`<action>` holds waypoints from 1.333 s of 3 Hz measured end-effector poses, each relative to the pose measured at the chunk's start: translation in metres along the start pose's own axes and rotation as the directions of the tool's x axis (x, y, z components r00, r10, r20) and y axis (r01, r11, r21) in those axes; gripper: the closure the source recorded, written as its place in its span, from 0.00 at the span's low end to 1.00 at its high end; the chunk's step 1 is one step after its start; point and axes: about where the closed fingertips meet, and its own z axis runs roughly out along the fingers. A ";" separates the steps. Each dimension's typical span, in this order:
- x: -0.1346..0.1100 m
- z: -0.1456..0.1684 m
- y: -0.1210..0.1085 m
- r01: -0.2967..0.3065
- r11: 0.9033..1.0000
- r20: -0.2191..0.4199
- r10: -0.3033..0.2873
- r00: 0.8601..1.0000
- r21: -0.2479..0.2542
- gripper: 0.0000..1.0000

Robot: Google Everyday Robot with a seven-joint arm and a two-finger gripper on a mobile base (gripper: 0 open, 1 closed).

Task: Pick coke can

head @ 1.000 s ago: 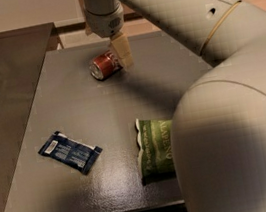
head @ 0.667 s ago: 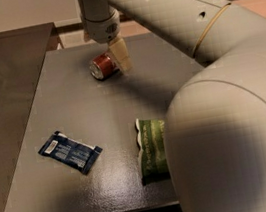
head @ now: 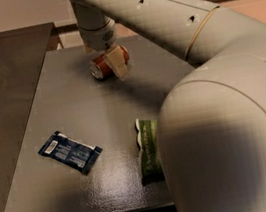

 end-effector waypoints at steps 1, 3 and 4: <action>-0.003 0.005 0.002 0.012 1.000 -0.010 -0.012 1.000 -0.018 0.41; -0.002 -0.001 0.006 0.003 1.000 -0.005 -0.003 1.000 -0.004 0.88; -0.002 -0.033 0.013 -0.013 0.999 0.021 0.012 1.000 0.051 1.00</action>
Offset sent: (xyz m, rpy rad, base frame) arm -0.0125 -0.0044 -0.0073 -0.0537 0.0389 0.0074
